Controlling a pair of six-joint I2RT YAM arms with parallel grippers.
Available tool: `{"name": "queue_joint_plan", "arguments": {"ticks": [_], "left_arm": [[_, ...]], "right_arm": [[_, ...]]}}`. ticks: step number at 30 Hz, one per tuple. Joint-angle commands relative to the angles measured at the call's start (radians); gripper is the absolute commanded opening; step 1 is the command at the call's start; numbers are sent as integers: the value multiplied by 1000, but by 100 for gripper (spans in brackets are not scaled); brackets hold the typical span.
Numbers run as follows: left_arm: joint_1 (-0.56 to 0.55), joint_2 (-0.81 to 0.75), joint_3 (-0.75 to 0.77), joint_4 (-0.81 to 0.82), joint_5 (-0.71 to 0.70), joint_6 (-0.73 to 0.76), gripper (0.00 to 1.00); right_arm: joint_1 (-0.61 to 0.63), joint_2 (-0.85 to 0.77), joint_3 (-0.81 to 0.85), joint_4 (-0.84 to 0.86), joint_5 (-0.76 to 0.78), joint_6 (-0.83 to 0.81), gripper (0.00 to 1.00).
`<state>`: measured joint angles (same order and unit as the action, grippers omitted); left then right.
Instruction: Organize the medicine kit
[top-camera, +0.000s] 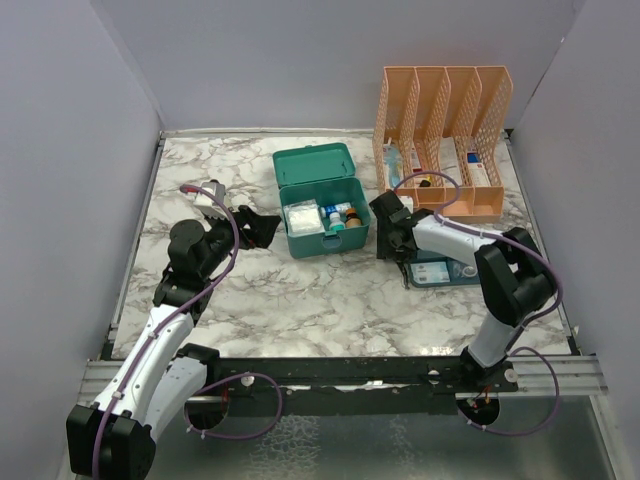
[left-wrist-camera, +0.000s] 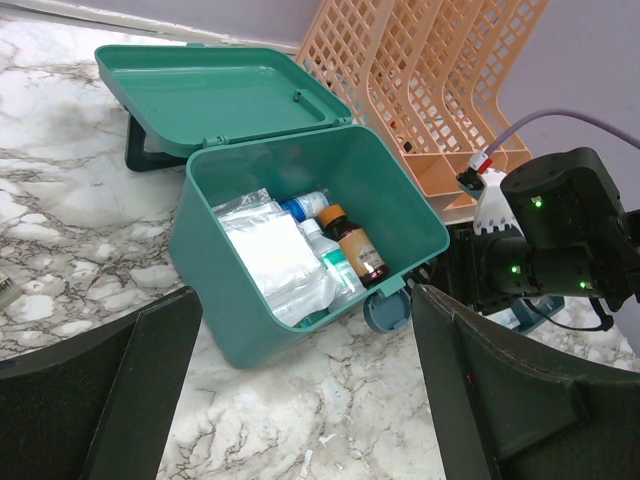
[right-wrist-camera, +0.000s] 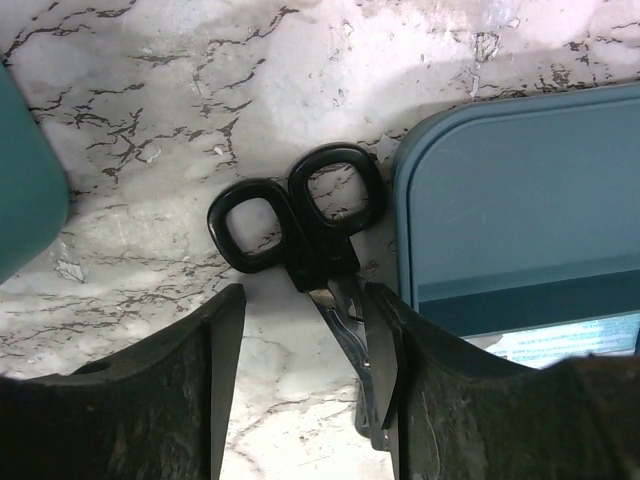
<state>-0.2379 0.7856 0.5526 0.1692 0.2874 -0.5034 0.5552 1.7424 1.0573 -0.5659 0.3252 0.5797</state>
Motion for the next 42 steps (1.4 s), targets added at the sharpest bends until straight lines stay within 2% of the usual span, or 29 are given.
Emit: {"name": "queue_joint_plan", "arguments": {"ticks": [1, 6, 12, 16, 22, 29, 37, 42], "left_arm": [[-3, -2, -9, 9, -14, 3, 89], [-3, -6, -9, 7, -18, 4, 89], [-3, -6, -8, 9, -15, 3, 89], [-3, -7, -9, 10, -11, 2, 89], [-3, -10, -10, 9, -10, 1, 89], [-3, -9, -11, 9, -10, -1, 89], [-3, -1, -12, 16, -4, -4, 89], [-3, -1, -15, 23, 4, -8, 89]], "right_arm": [[5, 33, 6, 5, -21, -2, 53], [5, 27, -16, 28, -191, -10, 51], [5, -53, -52, 28, -317, 35, 40], [5, -101, -59, 20, -295, 38, 37], [5, -114, -56, -30, -205, -48, 47], [5, -139, -119, -43, -245, -99, 49], [8, -142, -153, -57, -328, -105, 40], [59, -120, -133, -71, -310, -83, 34]]}}
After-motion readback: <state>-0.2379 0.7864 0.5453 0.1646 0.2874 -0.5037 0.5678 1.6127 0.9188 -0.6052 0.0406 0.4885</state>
